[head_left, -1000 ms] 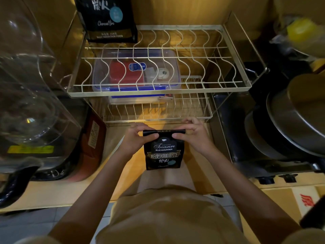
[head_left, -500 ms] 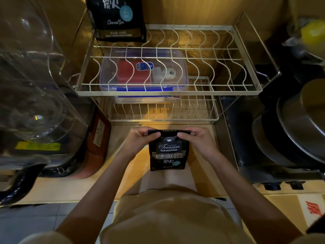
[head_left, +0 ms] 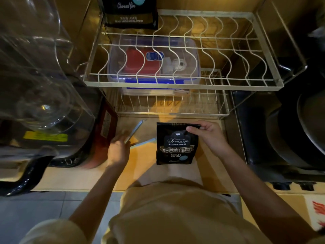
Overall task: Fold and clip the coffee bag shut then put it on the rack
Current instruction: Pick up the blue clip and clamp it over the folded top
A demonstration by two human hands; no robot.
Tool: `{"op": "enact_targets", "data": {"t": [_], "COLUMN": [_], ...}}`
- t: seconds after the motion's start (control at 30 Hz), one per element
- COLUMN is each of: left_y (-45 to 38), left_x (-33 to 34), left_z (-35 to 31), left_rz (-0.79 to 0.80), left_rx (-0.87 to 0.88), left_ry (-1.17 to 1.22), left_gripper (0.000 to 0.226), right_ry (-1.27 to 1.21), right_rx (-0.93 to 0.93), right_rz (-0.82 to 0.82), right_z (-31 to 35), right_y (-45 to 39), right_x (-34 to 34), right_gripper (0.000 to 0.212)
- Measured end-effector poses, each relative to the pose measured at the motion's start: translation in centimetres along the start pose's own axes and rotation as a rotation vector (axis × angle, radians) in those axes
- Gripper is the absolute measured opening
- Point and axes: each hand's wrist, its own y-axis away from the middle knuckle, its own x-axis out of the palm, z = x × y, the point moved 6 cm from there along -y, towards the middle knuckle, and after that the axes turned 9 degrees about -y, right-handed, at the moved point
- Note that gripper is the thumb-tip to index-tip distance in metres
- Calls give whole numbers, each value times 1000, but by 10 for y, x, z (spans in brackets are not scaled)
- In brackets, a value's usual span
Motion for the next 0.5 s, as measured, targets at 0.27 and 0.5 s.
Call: {"op": "enact_targets", "data": {"t": [0.27, 0.5], "left_y": [-3, -1], "left_x": [15, 3], "left_z": [7, 1], "left_rz": [77, 88], "left_rx": [-155, -192], "left_ry": [-152, -180], "left_gripper": [28, 27], "right_ry": [2, 27], "right_rx": [-29, -37], "right_rz": [15, 9], "right_z": [1, 2], "right_y": [0, 4], "right_x": [0, -2], "right_gripper": [18, 17]}}
